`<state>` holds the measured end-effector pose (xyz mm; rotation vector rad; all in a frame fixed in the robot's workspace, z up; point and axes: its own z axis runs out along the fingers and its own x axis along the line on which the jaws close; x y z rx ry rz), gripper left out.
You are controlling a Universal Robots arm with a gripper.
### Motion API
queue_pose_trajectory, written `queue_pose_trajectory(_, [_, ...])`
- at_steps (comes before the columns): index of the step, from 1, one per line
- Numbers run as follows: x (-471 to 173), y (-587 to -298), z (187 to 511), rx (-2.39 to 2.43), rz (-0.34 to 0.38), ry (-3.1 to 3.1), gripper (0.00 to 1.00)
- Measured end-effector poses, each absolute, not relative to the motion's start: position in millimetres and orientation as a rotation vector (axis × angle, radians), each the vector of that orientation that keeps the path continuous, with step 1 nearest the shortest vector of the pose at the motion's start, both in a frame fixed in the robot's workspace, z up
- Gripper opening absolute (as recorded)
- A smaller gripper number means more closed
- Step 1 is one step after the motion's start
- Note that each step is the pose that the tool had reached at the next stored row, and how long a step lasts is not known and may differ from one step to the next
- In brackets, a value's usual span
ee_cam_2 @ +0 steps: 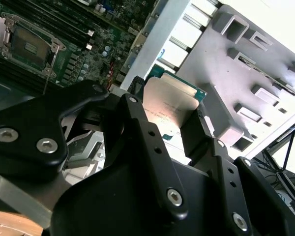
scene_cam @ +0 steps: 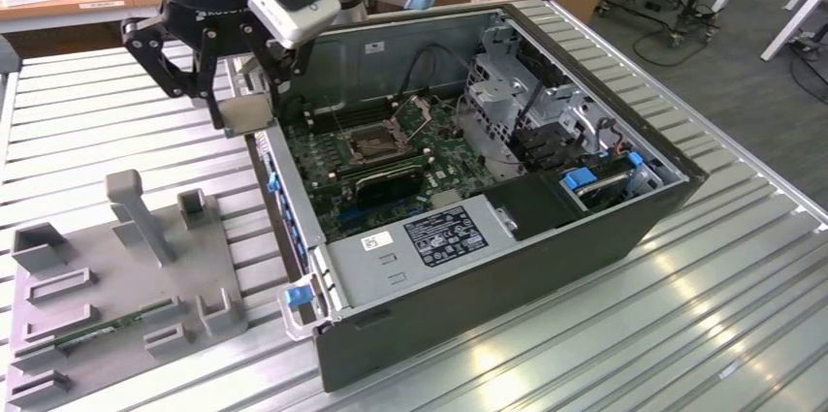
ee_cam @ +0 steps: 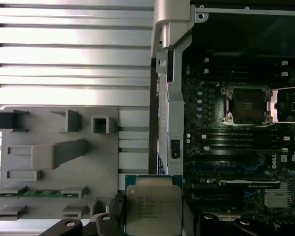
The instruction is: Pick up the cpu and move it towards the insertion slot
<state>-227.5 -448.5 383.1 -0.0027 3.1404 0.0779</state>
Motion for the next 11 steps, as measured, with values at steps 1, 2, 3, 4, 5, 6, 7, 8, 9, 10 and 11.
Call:
queue_pose_trajectory(1, [-226.2,-448.5,383.1,-0.003,0.078,3.140,0.55])
queue_pose_trajectory(2, [-225.0,-448.4,383.2,-0.003,0.078,3.140,0.55])
queue_pose_trajectory(3, [-223.7,-448.4,383.2,-0.003,0.078,3.140,0.55])
queue_pose_trajectory(4, [-222.5,-448.5,383.2,-0.003,0.078,3.140,0.55])
queue_pose_trajectory(5, [-221.3,-448.5,383.2,-0.003,0.078,3.140,0.55])
queue_pose_trajectory(6, [-220.2,-448.5,383.2,-0.003,0.078,3.140,0.55])
queue_pose_trajectory(7, [-219.5,-448.5,383.2,-0.003,0.078,3.140,0.55])
queue_pose_trajectory(8, [-219.0,-448.5,383.2,-0.003,0.078,3.140,0.55])
queue_pose_trajectory(9, [-218.9,-448.5,383.2,-0.003,0.078,3.140,0.55])
queue_pose_trajectory(10, [-218.7,-448.5,383.2,-0.003,0.078,3.140,0.55])
queue_pose_trajectory(11, [-218.6,-448.5,383.2,-0.003,0.078,3.140,0.55])
